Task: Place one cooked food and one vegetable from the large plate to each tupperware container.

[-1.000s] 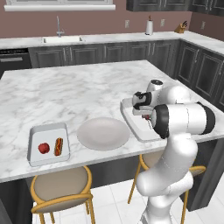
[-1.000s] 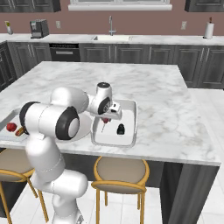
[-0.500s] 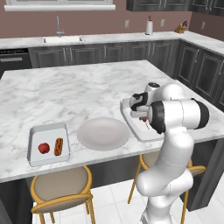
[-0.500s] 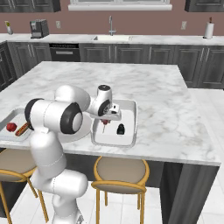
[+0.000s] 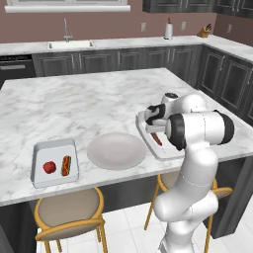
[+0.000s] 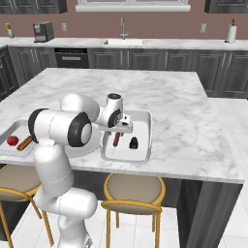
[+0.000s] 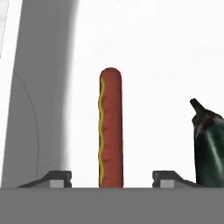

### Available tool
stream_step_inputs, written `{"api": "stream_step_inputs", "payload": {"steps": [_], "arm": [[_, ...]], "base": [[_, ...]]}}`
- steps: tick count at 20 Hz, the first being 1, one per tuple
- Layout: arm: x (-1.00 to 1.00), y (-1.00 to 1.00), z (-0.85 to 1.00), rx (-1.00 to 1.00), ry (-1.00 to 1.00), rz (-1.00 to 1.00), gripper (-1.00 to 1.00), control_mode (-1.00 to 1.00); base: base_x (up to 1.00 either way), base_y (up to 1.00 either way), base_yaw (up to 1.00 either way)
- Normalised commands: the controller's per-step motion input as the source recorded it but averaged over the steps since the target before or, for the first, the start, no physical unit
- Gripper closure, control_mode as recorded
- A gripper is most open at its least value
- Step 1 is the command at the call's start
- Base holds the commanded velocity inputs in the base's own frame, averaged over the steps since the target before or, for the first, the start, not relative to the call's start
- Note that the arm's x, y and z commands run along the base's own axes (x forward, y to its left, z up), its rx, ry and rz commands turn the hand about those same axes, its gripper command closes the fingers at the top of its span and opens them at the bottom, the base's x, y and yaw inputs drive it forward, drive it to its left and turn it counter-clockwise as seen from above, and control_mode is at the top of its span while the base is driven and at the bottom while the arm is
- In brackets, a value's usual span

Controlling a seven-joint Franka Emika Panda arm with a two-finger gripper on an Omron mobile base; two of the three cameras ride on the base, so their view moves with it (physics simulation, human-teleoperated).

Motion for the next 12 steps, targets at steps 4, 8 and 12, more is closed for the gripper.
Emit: {"api": "stream_step_inputs", "payload": {"steps": [4, 8, 12], "arm": [[0.00, -0.22, 0.23, 0.05, 0.00, 0.00, -1.00, -1.00], [-0.53, 0.26, 1.00, 0.00, -0.06, 0.00, -1.00, -1.00], [-0.86, 0.70, 1.00, -0.02, -0.20, -0.01, -1.00, -1.00]], "base": [[0.00, 0.00, 0.00], [0.00, 0.00, 0.00], [0.00, 0.00, 0.00]]}}
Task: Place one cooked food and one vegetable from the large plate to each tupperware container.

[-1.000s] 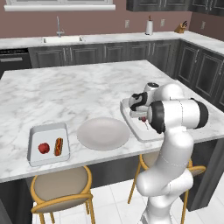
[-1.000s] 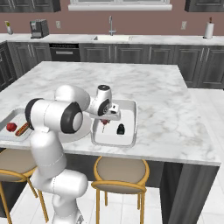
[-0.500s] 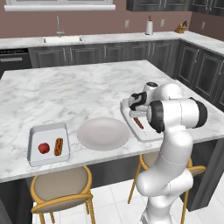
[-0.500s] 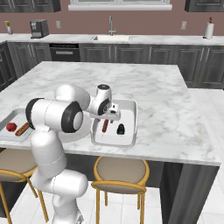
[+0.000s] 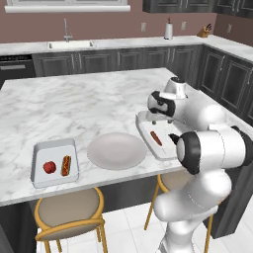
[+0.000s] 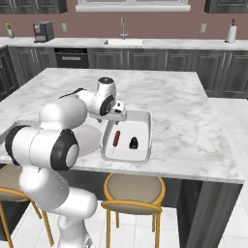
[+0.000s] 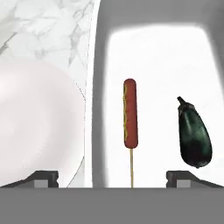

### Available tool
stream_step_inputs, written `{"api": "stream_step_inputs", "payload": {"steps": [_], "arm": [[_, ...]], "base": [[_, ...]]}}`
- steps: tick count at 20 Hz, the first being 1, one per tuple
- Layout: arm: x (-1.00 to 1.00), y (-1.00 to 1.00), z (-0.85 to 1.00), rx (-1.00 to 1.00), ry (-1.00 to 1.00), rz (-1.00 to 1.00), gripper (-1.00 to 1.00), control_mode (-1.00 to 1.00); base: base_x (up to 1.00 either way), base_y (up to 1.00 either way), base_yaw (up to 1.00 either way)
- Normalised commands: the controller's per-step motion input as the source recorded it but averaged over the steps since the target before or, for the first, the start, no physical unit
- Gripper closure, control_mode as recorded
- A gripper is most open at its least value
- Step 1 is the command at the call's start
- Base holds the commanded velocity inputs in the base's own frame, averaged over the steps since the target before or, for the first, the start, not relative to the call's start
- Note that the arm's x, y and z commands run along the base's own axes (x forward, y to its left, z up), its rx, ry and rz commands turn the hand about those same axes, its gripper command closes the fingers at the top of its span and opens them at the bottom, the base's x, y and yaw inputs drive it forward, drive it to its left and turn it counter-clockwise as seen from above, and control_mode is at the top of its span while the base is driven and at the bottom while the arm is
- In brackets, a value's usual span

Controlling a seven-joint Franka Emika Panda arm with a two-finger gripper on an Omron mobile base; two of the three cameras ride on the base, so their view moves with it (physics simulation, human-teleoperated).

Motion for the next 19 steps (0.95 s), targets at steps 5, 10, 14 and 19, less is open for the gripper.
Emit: {"api": "stream_step_inputs", "payload": {"steps": [5, 10, 14, 19], "arm": [[-0.92, 0.61, 1.00, -0.03, -0.18, 0.00, -1.00, -1.00], [-1.00, 0.25, 0.97, 0.00, -0.23, -0.06, -1.00, -1.00], [-1.00, 0.03, 0.67, 0.00, -0.10, -0.13, -1.00, -1.00], [-0.60, 0.00, 0.19, 0.00, -0.02, -0.14, -1.00, -1.00]], "base": [[0.00, 0.00, 0.00], [0.00, 0.00, 0.00], [0.00, 0.00, 0.00], [0.00, 0.00, 0.00]]}}
